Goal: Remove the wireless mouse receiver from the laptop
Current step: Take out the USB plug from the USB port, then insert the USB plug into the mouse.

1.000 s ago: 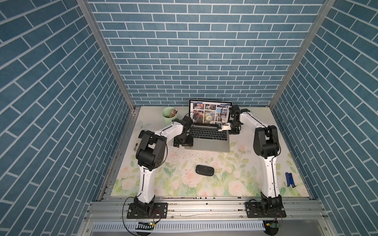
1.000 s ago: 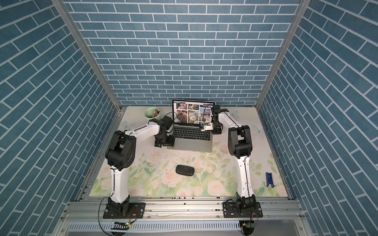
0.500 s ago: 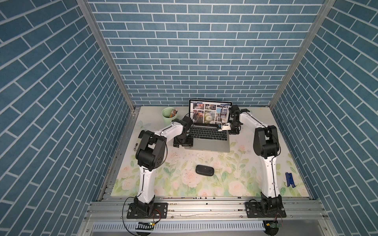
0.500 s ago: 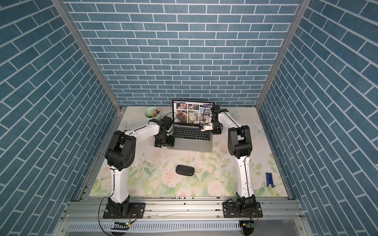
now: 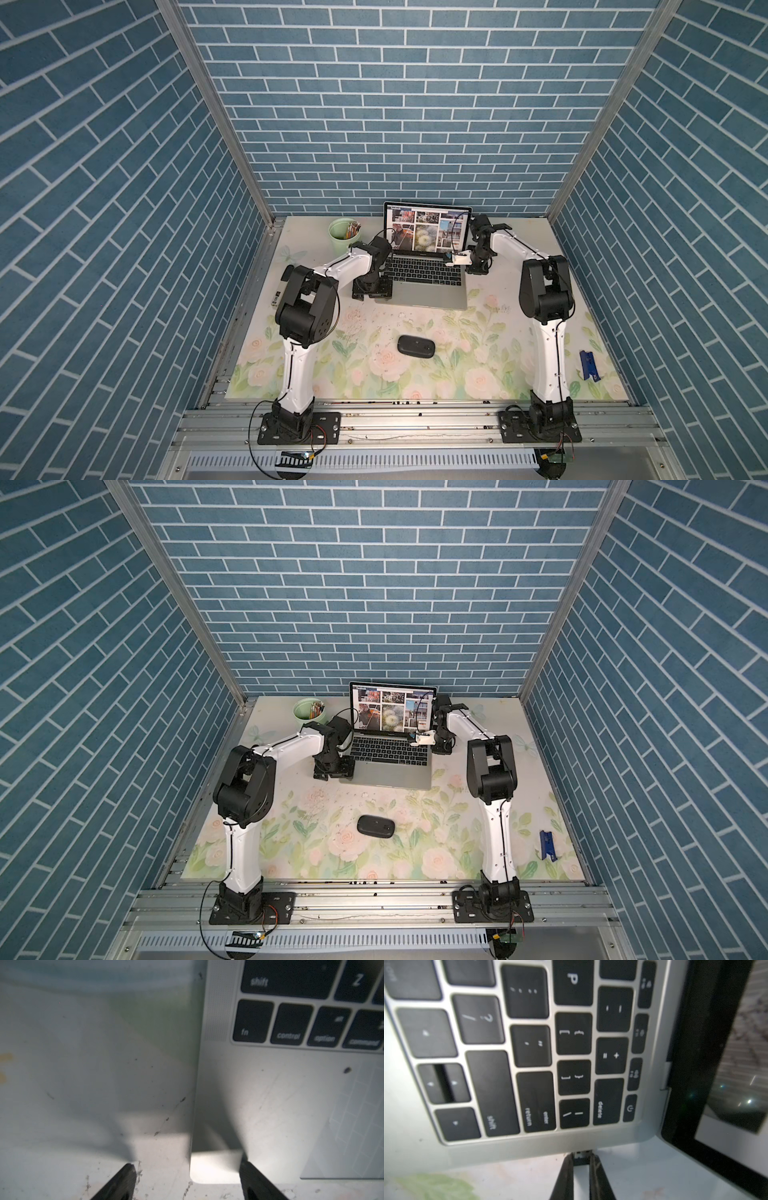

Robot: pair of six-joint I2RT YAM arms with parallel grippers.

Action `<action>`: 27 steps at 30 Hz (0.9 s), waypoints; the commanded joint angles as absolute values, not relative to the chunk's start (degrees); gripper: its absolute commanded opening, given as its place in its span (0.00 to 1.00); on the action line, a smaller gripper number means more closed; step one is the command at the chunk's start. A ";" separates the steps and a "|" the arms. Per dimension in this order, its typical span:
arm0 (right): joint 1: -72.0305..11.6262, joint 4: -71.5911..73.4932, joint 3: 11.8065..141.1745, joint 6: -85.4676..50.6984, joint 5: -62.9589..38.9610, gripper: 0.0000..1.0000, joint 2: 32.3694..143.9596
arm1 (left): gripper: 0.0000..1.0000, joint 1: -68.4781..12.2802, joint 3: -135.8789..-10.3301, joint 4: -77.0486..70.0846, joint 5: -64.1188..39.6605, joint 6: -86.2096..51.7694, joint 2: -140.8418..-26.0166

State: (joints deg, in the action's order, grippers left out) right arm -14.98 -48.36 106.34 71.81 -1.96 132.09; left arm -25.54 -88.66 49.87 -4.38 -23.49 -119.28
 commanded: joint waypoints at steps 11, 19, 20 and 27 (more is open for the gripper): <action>-11.18 -55.74 99.97 69.13 2.40 0.00 136.33 | 0.83 -25.91 -89.94 53.22 -0.98 -23.53 -118.77; -11.71 -54.31 99.64 65.85 0.57 0.00 130.19 | 0.89 -26.54 -101.49 54.32 3.67 -24.19 -115.62; -12.13 -54.21 99.22 65.50 0.26 0.00 128.87 | 0.90 -26.63 -102.80 54.55 4.46 -24.23 -115.05; -16.70 -53.86 93.58 60.77 -1.62 0.00 117.43 | 0.92 -27.50 -103.56 52.52 7.77 -25.06 -107.66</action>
State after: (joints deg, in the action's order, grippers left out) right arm -14.06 -50.33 95.15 64.97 -0.64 122.89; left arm -26.85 -103.90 52.47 4.99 -24.23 -110.98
